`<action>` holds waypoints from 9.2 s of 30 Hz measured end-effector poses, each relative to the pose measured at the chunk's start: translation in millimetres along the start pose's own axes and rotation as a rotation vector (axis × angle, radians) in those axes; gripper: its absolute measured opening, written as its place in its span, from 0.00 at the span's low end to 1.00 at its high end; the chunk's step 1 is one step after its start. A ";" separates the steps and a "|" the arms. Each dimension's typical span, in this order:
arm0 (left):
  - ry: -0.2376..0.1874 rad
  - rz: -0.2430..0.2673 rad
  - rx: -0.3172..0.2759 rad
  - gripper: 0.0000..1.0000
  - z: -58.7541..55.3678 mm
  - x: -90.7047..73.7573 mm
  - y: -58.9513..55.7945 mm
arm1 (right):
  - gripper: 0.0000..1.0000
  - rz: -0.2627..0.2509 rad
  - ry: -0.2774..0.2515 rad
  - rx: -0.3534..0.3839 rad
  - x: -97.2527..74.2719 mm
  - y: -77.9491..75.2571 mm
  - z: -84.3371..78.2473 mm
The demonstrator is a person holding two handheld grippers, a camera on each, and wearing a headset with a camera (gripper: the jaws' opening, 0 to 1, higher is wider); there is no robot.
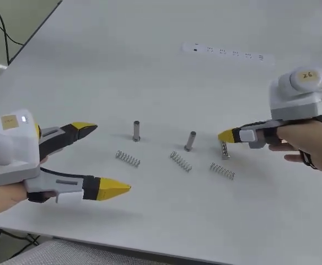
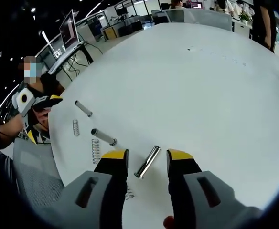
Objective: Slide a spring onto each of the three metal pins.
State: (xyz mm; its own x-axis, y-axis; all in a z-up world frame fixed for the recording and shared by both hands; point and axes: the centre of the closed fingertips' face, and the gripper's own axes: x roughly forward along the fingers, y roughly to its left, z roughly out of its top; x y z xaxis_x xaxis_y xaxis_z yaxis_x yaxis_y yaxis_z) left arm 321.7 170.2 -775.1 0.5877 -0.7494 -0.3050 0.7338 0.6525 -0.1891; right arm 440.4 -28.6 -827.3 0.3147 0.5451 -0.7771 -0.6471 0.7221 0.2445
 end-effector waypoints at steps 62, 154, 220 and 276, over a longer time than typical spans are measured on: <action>0.029 0.013 -0.021 0.87 -8.7 -2.9 1.0 | 0.10 -0.057 0.121 0.118 9.9 -1.1 -21.0; 0.022 0.006 -0.005 0.86 -3.7 -3.8 -6.5 | 0.14 -0.097 -0.117 -0.068 -25.7 12.9 -19.9; -0.004 0.013 -0.021 0.95 1.1 -5.1 -3.0 | 0.46 -0.030 -0.039 -0.305 -46.8 32.9 -42.7; 0.004 0.024 -0.035 0.92 -3.3 -11.3 -1.0 | 0.20 0.077 0.281 -0.597 -3.5 40.4 -76.6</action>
State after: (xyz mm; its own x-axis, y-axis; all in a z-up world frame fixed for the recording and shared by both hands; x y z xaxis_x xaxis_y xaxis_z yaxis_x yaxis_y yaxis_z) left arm 313.2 178.3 -774.5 0.6034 -0.7333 -0.3132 0.7074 0.6736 -0.2143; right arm 360.0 -33.9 -859.2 0.1112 0.3960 -0.9115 -0.9596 0.2814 0.0051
